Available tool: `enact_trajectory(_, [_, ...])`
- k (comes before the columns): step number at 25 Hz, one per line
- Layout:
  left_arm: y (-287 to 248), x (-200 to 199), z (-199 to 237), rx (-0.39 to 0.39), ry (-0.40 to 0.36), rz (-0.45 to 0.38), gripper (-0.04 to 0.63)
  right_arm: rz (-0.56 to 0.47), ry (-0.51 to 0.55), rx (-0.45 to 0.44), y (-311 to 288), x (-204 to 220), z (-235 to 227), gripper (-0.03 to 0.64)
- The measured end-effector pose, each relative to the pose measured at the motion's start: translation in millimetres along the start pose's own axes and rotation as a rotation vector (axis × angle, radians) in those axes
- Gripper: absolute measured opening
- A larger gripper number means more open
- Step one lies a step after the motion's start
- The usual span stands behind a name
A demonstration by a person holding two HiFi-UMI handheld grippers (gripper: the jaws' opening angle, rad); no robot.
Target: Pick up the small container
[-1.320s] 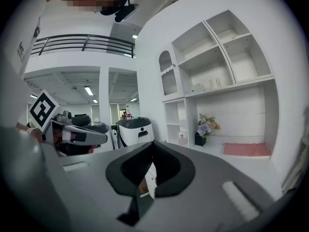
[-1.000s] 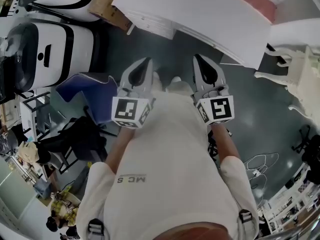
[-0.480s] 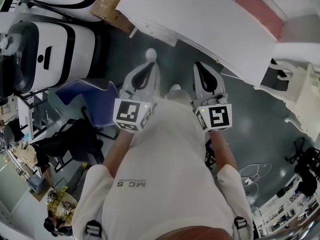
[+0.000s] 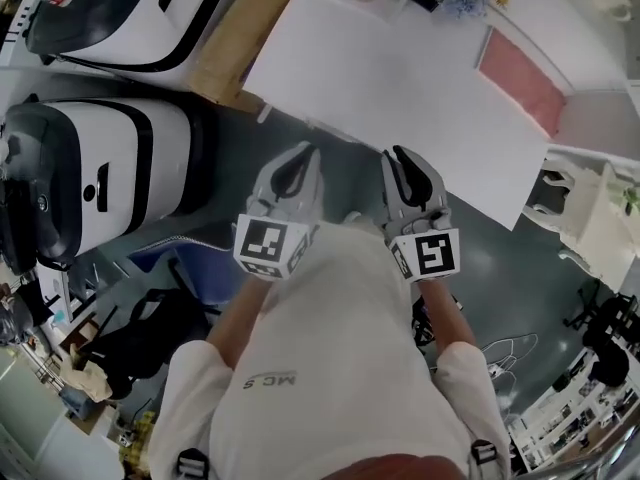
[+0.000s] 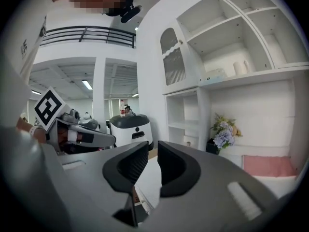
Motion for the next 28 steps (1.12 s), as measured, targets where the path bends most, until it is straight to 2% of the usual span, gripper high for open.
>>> enact_trajectory(6, [-57.8, -25.3, 70.7, 0.056, 0.014, -0.003, 0.002, 0.01, 0.015, 0.049, -92.1, 3.2, -23.8, 0.069])
enact_trajectory(10, [-86.7, -31.4, 101.5, 0.053, 0.009, 0.006, 0.002, -0.008, 0.004, 0.12, -137.1, 8.1, -52.6, 0.069])
enact_trajectory(18, [-136.0, -26.0, 125.5, 0.016, 0.007, 0.014, 0.002, -0.024, -0.021, 0.151, -197.6, 24.2, -93.4, 0.069])
enact_trajectory(24, [-166.0, -14.8, 134.9, 0.007, 0.017, 0.021, 0.002, -0.034, 0.007, 0.113, -235.5, 40.2, -107.1, 0.084])
enact_trajectory(28, [-182.2, -2.5, 150.5, -0.006, 0.036, 0.029, 0.002, -0.032, 0.008, 0.118, -263.2, 56.4, -115.9, 0.086])
Point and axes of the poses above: the fingertips, and each gripper's own axes: y backward along the fingers, z to its left, x out of its underside, the point moved 2 cm from there along y, backward along the fingers, and after that the axes turned 13 degrees about -z, right-handed, at the moved point
